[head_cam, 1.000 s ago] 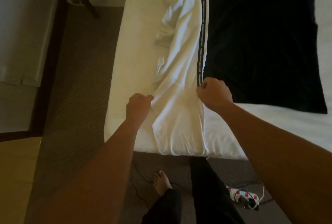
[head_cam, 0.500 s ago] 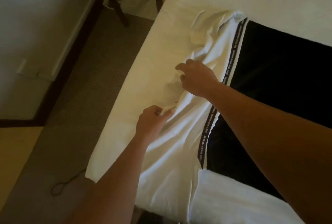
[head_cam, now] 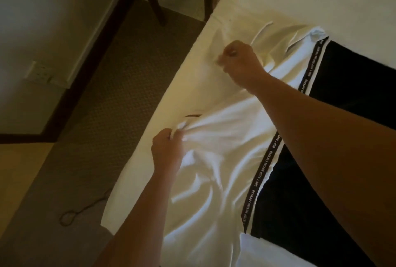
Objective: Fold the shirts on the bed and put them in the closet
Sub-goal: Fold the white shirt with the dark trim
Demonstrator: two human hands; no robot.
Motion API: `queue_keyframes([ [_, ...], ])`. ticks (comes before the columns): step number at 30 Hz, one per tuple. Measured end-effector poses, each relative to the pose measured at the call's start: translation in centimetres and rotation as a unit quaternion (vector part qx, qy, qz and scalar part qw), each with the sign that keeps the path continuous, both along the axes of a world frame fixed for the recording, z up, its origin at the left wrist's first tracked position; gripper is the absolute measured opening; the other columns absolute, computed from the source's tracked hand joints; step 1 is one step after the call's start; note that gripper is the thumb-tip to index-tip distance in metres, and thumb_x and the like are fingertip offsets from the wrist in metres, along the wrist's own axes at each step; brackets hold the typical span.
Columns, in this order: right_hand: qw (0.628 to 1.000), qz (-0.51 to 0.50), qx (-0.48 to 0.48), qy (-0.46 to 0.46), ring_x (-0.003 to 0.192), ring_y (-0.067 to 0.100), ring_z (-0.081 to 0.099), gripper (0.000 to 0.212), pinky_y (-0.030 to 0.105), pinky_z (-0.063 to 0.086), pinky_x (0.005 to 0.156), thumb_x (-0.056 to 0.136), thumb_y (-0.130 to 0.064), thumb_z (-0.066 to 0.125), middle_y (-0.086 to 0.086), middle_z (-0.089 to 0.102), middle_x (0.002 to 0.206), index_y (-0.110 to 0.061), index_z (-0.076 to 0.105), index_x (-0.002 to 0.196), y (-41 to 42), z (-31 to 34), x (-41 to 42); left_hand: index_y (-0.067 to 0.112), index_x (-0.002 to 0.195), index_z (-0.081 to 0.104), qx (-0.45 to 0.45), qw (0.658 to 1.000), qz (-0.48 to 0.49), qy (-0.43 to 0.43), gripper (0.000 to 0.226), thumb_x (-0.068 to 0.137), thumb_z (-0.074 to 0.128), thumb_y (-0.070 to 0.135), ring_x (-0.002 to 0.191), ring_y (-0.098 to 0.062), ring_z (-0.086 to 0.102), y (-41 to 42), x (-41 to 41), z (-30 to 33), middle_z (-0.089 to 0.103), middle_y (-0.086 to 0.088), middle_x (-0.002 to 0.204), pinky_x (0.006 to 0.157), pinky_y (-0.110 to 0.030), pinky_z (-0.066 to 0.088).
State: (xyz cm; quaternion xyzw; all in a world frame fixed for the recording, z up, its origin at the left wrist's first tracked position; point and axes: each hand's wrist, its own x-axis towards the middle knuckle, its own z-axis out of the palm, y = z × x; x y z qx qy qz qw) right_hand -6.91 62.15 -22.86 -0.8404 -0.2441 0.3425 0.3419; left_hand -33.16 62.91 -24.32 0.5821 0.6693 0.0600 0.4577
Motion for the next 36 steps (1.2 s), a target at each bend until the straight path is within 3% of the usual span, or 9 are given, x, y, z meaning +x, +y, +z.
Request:
queue_keyframes([
  [5,0.998,-0.019,-0.012,-0.057,0.099,0.023,0.064,0.019,0.031,0.049,0.083,0.090,-0.024,0.059,-0.003,0.065,0.105,-0.024,0.066,0.108,-1.7,1.5,-0.5,0.021,0.104,0.061,0.108,0.973,-0.165,0.116,0.019,0.088,0.060,0.030,0.096,-0.023,0.055,0.4,4.2,0.7,0.060,0.002,0.100,0.080,-0.040,0.047],
  [11,0.971,0.063,-0.139,-0.186,0.108,0.035,0.059,0.064,0.044,0.047,0.083,0.091,-0.041,0.063,0.009,0.054,0.127,-0.022,0.033,0.143,-2.4,0.3,2.1,0.027,0.089,0.061,0.068,0.952,-0.273,0.116,0.017,0.086,0.058,0.044,0.094,-0.025,0.053,1.8,10.3,0.2,0.061,0.004,0.094,0.089,-0.045,0.048],
  [16,0.943,0.120,-0.258,-0.174,0.093,0.030,0.061,0.021,0.036,0.045,0.076,0.093,-0.023,0.054,0.004,0.055,0.093,-0.015,0.056,0.113,-1.6,0.7,3.8,0.027,0.078,0.056,0.041,0.942,-0.318,0.103,0.028,0.086,0.055,0.055,0.086,-0.022,0.056,1.5,12.0,0.0,0.062,0.010,0.081,0.087,-0.044,0.049],
  [22,0.990,-0.021,-0.135,-0.025,0.057,0.018,0.067,0.015,0.023,0.047,0.047,0.083,-0.016,0.062,0.007,0.068,0.066,-0.007,0.063,0.071,1.3,4.6,12.7,0.020,0.062,0.053,-0.038,0.934,-0.339,0.103,0.051,0.092,0.051,0.061,0.080,-0.027,0.060,2.4,12.9,0.8,0.058,0.004,0.069,0.077,-0.038,0.047],
  [24,0.964,-0.254,0.050,-0.060,0.087,0.022,0.074,0.025,0.032,0.060,0.072,0.075,-0.018,0.060,0.011,0.076,0.096,-0.011,0.073,0.095,2.0,6.6,17.3,0.019,0.054,0.047,-0.049,0.936,-0.335,0.097,0.055,0.094,0.053,0.056,0.076,-0.027,0.055,2.4,13.2,1.0,0.051,0.003,0.066,0.071,-0.036,0.039],
  [26,0.913,-0.337,0.205,-0.100,0.130,0.019,0.055,0.056,0.024,0.047,0.104,0.085,-0.014,0.061,0.007,0.058,0.142,-0.019,0.054,0.139,1.5,8.1,19.4,0.018,0.051,0.045,-0.046,0.947,-0.309,0.074,0.054,0.093,0.058,0.051,0.069,-0.023,0.052,2.3,13.3,1.0,0.048,0.001,0.064,0.066,-0.036,0.035],
  [28,0.926,-0.281,0.218,-0.124,0.142,0.012,0.038,0.071,0.010,0.034,0.102,0.094,-0.014,0.062,0.001,0.036,0.160,-0.019,0.030,0.157,1.2,8.2,18.8,0.015,0.055,0.045,-0.031,0.955,-0.289,0.051,0.051,0.092,0.061,0.046,0.070,-0.022,0.052,2.2,13.1,0.9,0.051,-0.001,0.067,0.066,-0.038,0.038],
  [33,0.982,-0.096,0.084,-0.136,0.098,0.008,0.059,0.032,0.024,0.047,0.096,0.092,-0.008,0.060,0.002,0.069,0.122,-0.012,0.070,0.122,-0.7,3.3,11.9,0.019,0.073,0.058,-0.001,0.963,-0.262,0.064,0.031,0.089,0.062,0.044,0.080,-0.024,0.058,1.6,12.1,1.1,0.061,0.000,0.082,0.076,-0.040,0.049],
  [36,0.990,0.058,-0.012,-0.127,0.102,0.017,0.060,0.032,0.033,0.049,0.096,0.090,-0.003,0.052,0.001,0.072,0.112,-0.016,0.076,0.106,-2.0,1.4,8.2,0.023,0.077,0.057,0.033,0.951,-0.274,0.139,0.030,0.091,0.053,0.050,0.082,-0.024,0.058,1.9,10.6,1.7,0.062,0.004,0.085,0.078,-0.037,0.048],
])
